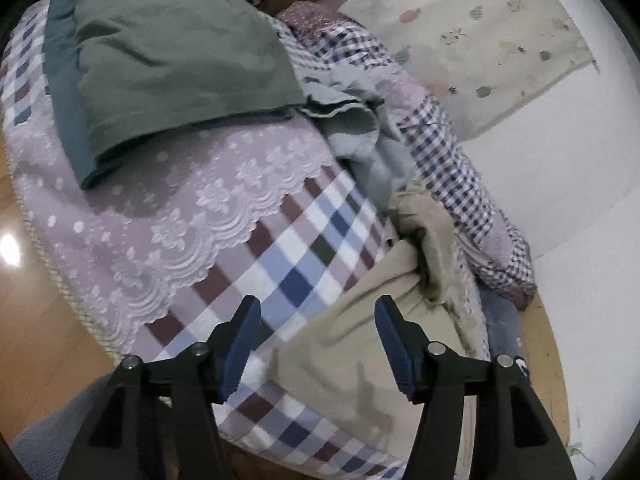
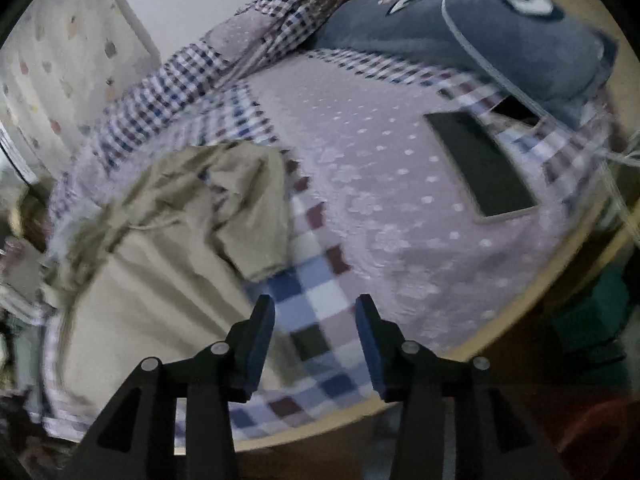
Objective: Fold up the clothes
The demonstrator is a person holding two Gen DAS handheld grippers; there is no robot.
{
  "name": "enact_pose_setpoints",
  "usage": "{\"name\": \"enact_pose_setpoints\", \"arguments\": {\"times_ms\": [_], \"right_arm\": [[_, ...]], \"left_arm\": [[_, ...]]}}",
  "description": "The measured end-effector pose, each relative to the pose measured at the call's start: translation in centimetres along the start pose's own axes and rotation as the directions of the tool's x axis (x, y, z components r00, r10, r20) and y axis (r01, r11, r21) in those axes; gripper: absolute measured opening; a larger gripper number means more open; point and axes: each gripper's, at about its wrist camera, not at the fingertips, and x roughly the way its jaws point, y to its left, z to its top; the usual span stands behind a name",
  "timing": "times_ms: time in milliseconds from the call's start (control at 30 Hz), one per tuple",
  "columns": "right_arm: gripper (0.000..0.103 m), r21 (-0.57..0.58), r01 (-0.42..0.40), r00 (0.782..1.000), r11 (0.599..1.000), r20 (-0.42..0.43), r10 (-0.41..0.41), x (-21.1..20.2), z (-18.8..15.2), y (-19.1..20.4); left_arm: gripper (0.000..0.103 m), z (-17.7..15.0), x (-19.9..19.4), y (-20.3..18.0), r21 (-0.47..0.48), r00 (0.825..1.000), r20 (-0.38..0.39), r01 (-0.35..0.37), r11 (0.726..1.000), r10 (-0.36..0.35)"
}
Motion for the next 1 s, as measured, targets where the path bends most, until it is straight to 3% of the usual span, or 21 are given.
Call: {"name": "enact_pose_setpoints", "arguments": {"times_ms": [133,233,367,533,600,667,700,833,933,1000], "right_arm": [[0.046,0.139,-0.152,0.988,0.979,-0.011,0.155,1.6,1.2,-1.9],[0.047,0.329,-0.272,0.954,0.904,-0.028,0.297,3.9,1.3,-4.3],[0.047,0.466,-0.294,0.934,0.834,-0.047,0.355,6.1,0.5,-5.7],[0.044,0.404,-0.28,0.942,0.871,-0.058,0.33,7.3,1.5,-3.4],[0.035,0.373,-0.274,0.946,0.887,-0.062,0.318,7.7,1.9,-2.3],[0.013,0.338,-0.263,0.949,0.904,-0.076,0.305,8.2,2.4,-1.3],[0.008,0.314,-0.249,0.953,0.916,-0.087,0.289,8.3,2.5,-0.8],[0.005,0.222,-0.202,0.976,0.954,-0.038,0.215,6.7,4.4,0.1],[0.005,0.162,-0.146,0.989,0.976,-0.003,0.148,5.3,7.4,-0.7],[0.004,0.127,-0.094,0.995,0.987,0.024,0.092,4.7,9.8,-1.7]], "left_arm": [[0.064,-0.2,1.2,-2.7,0.07,0.998,-0.009,0.061,0.996,-0.061],[0.067,-0.8,2.0,-5.6,0.162,0.992,-0.03,0.129,0.978,-0.126],[0.076,-2.2,4.2,-9.8,0.276,0.973,-0.111,0.225,0.934,-0.202],[0.076,-4.5,8.1,-15.2,0.36,0.938,-0.24,0.324,0.875,-0.249],[0.076,-5.8,9.9,-17.4,0.384,0.921,-0.287,0.364,0.849,-0.265],[0.076,-7.1,11.8,-19.7,0.403,0.9,-0.333,0.405,0.821,-0.281],[0.076,-7.7,12.9,-21.0,0.412,0.889,-0.355,0.425,0.806,-0.288],[0.076,-9.2,17.9,-25.0,0.45,0.855,-0.42,0.487,0.749,-0.303],[0.076,-9.9,22.0,-26.6,0.474,0.843,-0.454,0.503,0.723,-0.289],[0.076,-10.5,24.7,-26.9,0.481,0.841,-0.472,0.498,0.721,-0.266]]}}
